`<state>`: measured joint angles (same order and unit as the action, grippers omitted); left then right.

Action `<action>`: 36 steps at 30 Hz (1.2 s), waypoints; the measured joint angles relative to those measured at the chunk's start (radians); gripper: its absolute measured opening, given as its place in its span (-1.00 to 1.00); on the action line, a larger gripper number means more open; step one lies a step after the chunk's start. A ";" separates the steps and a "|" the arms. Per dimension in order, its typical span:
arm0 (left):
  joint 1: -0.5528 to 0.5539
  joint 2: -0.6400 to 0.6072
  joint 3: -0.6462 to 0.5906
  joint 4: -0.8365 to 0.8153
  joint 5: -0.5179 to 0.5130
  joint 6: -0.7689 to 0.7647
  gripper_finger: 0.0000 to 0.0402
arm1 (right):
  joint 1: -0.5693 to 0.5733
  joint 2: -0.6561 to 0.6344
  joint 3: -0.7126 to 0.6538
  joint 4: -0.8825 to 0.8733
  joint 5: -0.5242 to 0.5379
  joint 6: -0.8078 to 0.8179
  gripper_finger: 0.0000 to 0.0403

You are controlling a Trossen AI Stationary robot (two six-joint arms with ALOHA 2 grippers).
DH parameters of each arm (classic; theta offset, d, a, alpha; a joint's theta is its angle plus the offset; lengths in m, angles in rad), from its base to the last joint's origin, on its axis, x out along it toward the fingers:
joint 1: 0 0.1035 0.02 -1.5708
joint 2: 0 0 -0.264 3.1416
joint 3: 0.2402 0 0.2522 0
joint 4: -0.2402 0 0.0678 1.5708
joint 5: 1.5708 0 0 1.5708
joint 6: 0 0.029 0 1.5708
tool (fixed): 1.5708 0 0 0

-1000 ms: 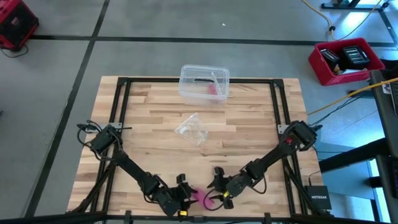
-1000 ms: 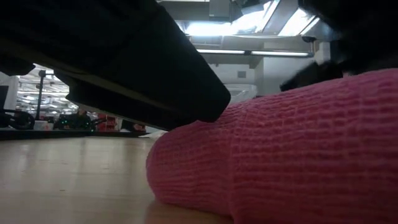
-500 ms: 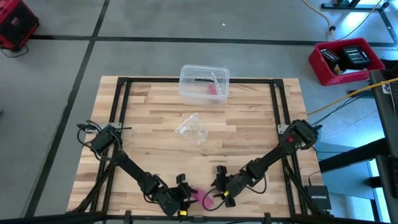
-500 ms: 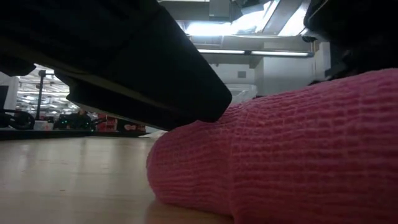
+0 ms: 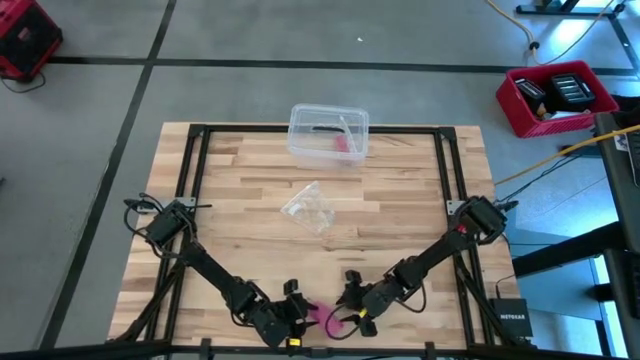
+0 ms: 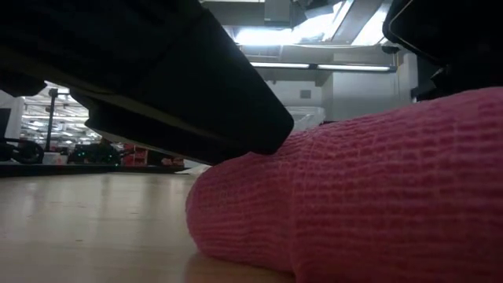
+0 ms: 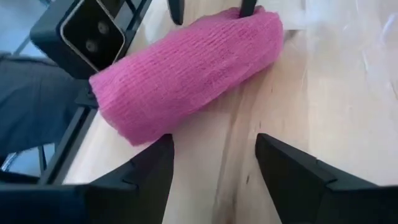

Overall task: Roll bandage
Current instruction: Roll the pink bandage

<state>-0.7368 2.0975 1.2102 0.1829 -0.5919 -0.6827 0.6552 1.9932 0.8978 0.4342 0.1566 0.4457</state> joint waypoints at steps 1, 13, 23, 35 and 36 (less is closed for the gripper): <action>0.000 0.000 0.000 0.000 0.000 0.000 -0.13 | 0.000 0.005 0.001 0.003 0.001 0.013 0.15; 0.000 0.000 0.000 0.001 0.000 -0.002 -0.13 | -0.003 -0.136 0.001 -0.165 0.087 -0.033 0.15; 0.000 0.000 0.000 0.004 -0.004 0.001 -0.13 | -0.083 -0.032 0.000 0.129 0.252 -0.096 0.15; 0.000 0.000 0.000 0.006 -0.006 -0.002 -0.13 | -0.103 0.031 0.000 0.261 0.141 -0.052 0.15; 0.000 0.000 0.000 0.006 -0.007 0.001 -0.13 | -0.100 0.034 0.001 0.292 0.131 -0.055 0.15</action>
<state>-0.7368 2.0975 1.2098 0.1893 -0.5990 -0.6821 0.5550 2.0267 0.8992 0.7263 0.2874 0.3911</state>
